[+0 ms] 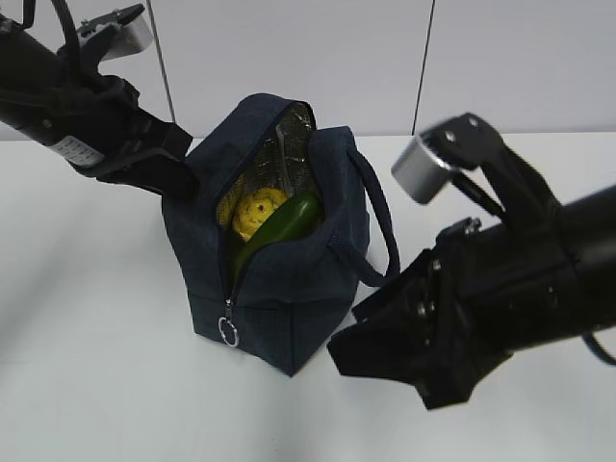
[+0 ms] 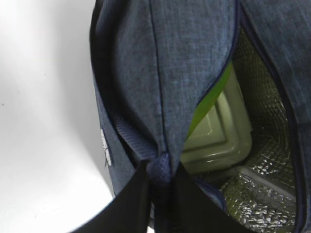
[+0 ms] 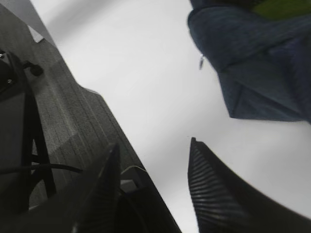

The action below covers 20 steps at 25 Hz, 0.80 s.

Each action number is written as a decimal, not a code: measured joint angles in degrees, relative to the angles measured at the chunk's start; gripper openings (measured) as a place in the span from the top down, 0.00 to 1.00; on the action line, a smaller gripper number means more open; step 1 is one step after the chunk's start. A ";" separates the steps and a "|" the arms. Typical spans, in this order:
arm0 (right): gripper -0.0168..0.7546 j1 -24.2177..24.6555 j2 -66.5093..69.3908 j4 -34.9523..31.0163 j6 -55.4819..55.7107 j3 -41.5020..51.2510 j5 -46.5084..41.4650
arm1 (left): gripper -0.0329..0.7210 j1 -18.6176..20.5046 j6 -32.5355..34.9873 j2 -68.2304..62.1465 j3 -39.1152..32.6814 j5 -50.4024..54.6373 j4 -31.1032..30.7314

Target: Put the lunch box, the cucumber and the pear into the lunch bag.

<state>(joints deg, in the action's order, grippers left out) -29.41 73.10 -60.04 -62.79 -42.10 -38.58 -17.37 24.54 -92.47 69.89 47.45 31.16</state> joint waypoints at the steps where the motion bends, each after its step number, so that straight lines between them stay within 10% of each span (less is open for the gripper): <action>1: 0.53 0.00 -0.07 -5.07 -5.63 1.88 0.42 | 0.93 0.00 0.00 0.00 0.00 0.00 0.00; 6: 0.65 -2.72 -1.11 -25.13 -29.30 6.91 1.28 | 0.93 0.00 0.04 0.00 0.00 0.00 -0.13; 16: 0.76 -22.96 -2.84 -33.15 -42.51 6.91 41.10 | 0.93 0.00 0.44 0.00 0.00 -0.06 -0.51; 20: 0.77 -24.74 -2.84 -34.34 -43.74 6.66 43.78 | 0.93 0.00 0.69 0.00 0.00 -0.06 -0.55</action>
<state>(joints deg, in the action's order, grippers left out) -54.15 70.27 -94.38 -106.52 -35.44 5.21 -17.37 25.23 -92.47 69.89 47.39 30.61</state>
